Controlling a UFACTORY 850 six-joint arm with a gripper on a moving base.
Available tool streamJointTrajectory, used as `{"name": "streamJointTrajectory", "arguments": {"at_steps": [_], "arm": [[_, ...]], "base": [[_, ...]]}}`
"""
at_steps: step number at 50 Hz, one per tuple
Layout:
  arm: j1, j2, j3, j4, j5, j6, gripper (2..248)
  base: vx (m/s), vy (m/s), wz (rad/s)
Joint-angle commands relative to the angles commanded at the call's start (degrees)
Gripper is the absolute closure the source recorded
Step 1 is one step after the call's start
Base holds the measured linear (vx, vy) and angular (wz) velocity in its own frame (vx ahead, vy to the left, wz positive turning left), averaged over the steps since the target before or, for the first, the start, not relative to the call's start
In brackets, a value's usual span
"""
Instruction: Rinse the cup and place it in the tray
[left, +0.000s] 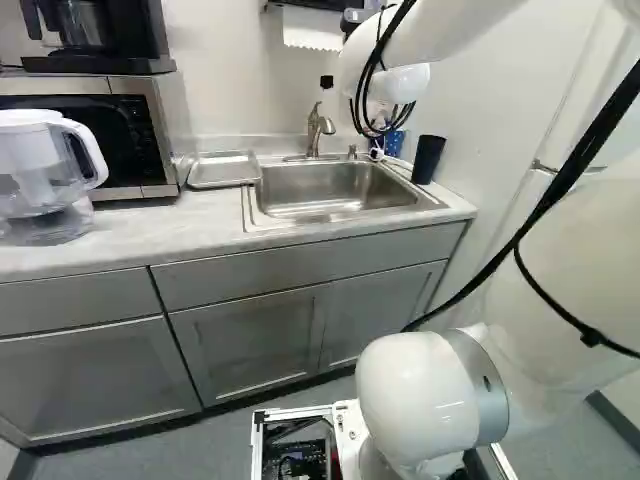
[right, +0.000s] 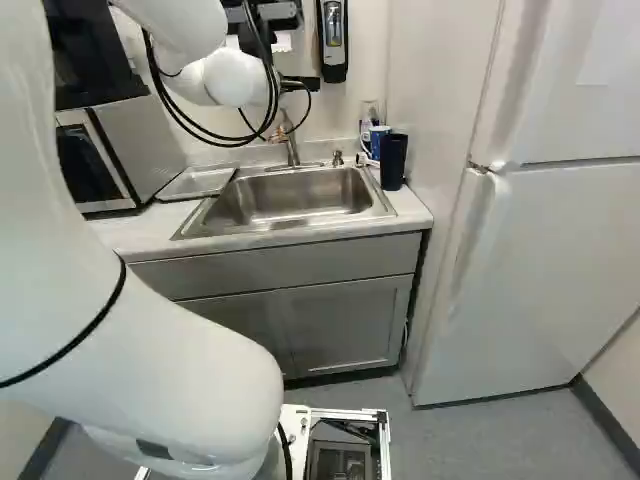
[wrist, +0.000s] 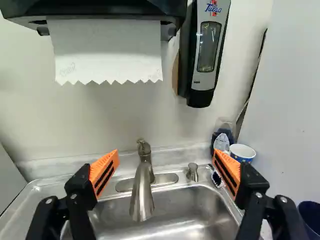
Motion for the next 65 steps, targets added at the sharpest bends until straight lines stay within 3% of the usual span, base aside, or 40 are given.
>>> {"name": "streamJointTrajectory", "arguments": {"at_steps": [37, 65], "arm": [[0.0, -0.1, -0.1, 0.0, 0.0, 0.0, 3], [0.0, -3.2, -3.0, 0.0, -3.2, 0.0, 3]], "base": [[0.0, 0.0, 0.0], [0.0, 0.0, 0.0]]}}
